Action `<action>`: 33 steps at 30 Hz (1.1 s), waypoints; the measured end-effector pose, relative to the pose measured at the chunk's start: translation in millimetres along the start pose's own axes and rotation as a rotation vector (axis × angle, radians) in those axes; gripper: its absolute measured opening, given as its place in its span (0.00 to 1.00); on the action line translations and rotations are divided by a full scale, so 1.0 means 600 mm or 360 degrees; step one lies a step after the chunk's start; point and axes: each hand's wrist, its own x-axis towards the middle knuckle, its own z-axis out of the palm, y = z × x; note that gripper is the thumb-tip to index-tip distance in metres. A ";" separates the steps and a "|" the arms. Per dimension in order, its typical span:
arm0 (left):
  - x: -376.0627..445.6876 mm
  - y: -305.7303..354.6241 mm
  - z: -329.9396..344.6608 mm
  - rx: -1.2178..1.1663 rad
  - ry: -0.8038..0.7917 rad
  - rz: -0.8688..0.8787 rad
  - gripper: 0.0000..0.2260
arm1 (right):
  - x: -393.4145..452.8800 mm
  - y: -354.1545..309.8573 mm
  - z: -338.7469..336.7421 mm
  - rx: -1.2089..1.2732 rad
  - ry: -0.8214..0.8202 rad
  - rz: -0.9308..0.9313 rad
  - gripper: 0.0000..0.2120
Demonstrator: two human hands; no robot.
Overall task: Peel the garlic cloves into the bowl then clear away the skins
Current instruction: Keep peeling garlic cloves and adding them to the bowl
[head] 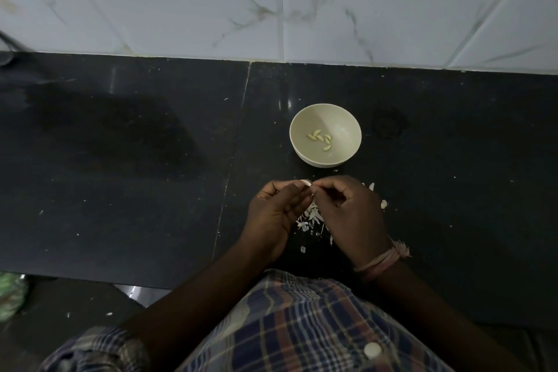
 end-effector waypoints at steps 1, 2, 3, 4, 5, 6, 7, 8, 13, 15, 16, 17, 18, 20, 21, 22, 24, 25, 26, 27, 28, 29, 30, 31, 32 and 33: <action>0.001 -0.001 0.001 0.0018 -0.0007 0.0013 0.02 | 0.002 -0.001 0.001 -0.0029 0.0012 -0.0001 0.03; 0.001 -0.001 0.002 0.0037 -0.0013 0.0027 0.02 | 0.004 0.000 0.001 -0.0035 0.0019 0.0019 0.03; 0.000 -0.002 0.004 0.0053 -0.0015 0.0042 0.02 | 0.005 0.001 0.003 -0.0020 0.0015 0.0050 0.04; -0.001 -0.001 0.006 0.0066 -0.0014 0.0056 0.02 | 0.006 0.002 0.004 -0.0001 -0.0001 0.0073 0.05; -0.001 -0.001 0.007 0.0071 -0.0013 0.0068 0.04 | 0.005 0.005 0.006 0.0009 -0.0022 0.0076 0.05; -0.001 0.000 0.007 0.0070 -0.0011 0.0077 0.06 | 0.005 0.006 0.007 0.0013 -0.0038 0.0069 0.06; -0.002 0.001 0.007 0.0067 -0.0012 0.0088 0.06 | 0.005 0.008 0.008 0.0017 -0.0040 0.0064 0.06; -0.001 0.001 0.006 0.0070 -0.0018 0.0095 0.06 | 0.004 0.008 0.008 0.0025 -0.0033 0.0060 0.06; 0.004 -0.003 0.003 0.0175 -0.0005 0.0131 0.03 | 0.009 0.006 0.006 0.0003 0.0001 -0.0030 0.05; 0.004 -0.001 0.003 0.0204 -0.0010 0.0167 0.04 | 0.010 0.004 0.006 -0.0025 -0.0012 -0.0058 0.04; 0.005 -0.001 0.003 0.0219 -0.0016 0.0183 0.05 | 0.011 0.004 0.006 -0.0033 -0.0014 -0.0045 0.03; 0.005 -0.002 0.004 0.0228 -0.0022 0.0191 0.07 | 0.012 0.004 0.006 -0.0046 -0.0008 -0.0032 0.02; 0.005 -0.002 0.004 0.0235 -0.0020 0.0194 0.07 | 0.013 0.005 0.007 -0.0064 -0.0001 -0.0029 0.02; 0.006 -0.004 0.005 0.0238 -0.0006 0.0190 0.07 | 0.015 0.007 0.008 -0.0120 0.0001 -0.0037 0.01; 0.007 -0.004 0.006 0.0243 0.0006 0.0185 0.06 | 0.016 0.008 0.008 -0.0143 -0.0001 -0.0043 0.01; 0.007 -0.004 0.007 0.0255 0.0021 0.0183 0.06 | 0.017 0.009 0.008 -0.0160 -0.0003 -0.0044 0.01; 0.007 -0.006 0.008 0.0291 0.0051 0.0196 0.04 | 0.018 0.010 0.006 -0.0175 -0.0008 -0.0033 0.01; 0.007 -0.007 0.008 0.0319 0.0066 0.0207 0.03 | 0.018 0.010 0.005 -0.0189 -0.0014 -0.0024 0.02; 0.006 -0.008 0.009 0.0363 0.0086 0.0222 0.03 | 0.017 0.009 0.004 -0.0205 -0.0021 -0.0017 0.02; 0.005 -0.009 0.009 0.0415 0.0106 0.0241 0.02 | 0.016 0.008 0.004 -0.0218 -0.0029 -0.0011 0.02; 0.003 -0.010 0.010 0.0464 0.0120 0.0261 0.03 | 0.016 0.007 0.003 -0.0227 -0.0033 -0.0001 0.03; 0.002 -0.011 0.011 0.0503 0.0127 0.0280 0.03 | 0.016 0.005 0.003 -0.0235 -0.0036 0.0011 0.03; 0.001 -0.011 0.013 0.0538 0.0128 0.0294 0.03 | 0.016 0.005 0.003 -0.0243 -0.0037 0.0021 0.03; 0.000 -0.010 0.014 0.0568 0.0123 0.0305 0.03 | 0.017 0.004 0.002 -0.0248 -0.0040 0.0025 0.04; 0.000 -0.009 0.014 0.0593 0.0119 0.0313 0.03 | 0.017 0.004 0.002 -0.0248 -0.0047 0.0027 0.04; -0.001 -0.008 0.014 0.0613 0.0116 0.0320 0.03 | 0.017 0.003 0.001 -0.0245 -0.0058 0.0035 0.04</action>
